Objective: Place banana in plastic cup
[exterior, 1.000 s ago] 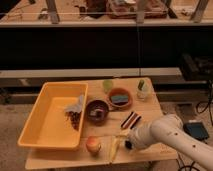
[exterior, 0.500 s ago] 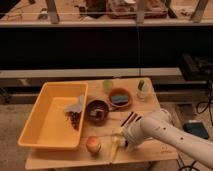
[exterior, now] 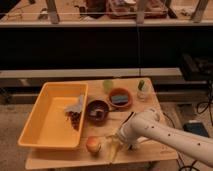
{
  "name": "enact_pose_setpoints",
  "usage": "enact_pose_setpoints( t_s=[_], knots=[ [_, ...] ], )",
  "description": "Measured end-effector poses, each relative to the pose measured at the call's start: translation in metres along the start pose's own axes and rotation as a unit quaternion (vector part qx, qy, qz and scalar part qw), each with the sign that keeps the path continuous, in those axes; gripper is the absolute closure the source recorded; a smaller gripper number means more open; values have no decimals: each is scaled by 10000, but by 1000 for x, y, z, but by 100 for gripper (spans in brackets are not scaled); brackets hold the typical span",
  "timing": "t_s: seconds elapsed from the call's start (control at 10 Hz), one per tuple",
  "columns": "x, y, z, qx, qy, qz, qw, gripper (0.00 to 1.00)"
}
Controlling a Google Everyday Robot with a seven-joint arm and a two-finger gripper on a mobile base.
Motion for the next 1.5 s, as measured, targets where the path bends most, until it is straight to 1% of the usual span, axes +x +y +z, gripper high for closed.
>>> enact_pose_setpoints(
  t_s=[0.3, 0.5, 0.7, 0.8, 0.9, 1.0, 1.1, 1.2, 1.4, 1.5],
  knots=[
    [2, 5, 18, -140, -55, -75, 9999, 35],
    [3, 8, 24, -209, -85, -62, 9997, 37],
    [3, 9, 28, -258, -131, -55, 9996, 54],
    [2, 9, 31, -285, -186, -37, 9994, 74],
    [1, 8, 32, -298, -227, -37, 9993, 85],
    [0, 8, 32, -312, -265, -47, 9992, 89],
    [-1, 8, 33, -321, -296, -46, 9990, 89],
    [-1, 8, 32, -305, -337, -18, 9990, 89],
    [-1, 6, 18, -111, -395, 99, 9991, 89],
    [0, 1, 0, 65, -398, 193, 9990, 89]
  ],
)
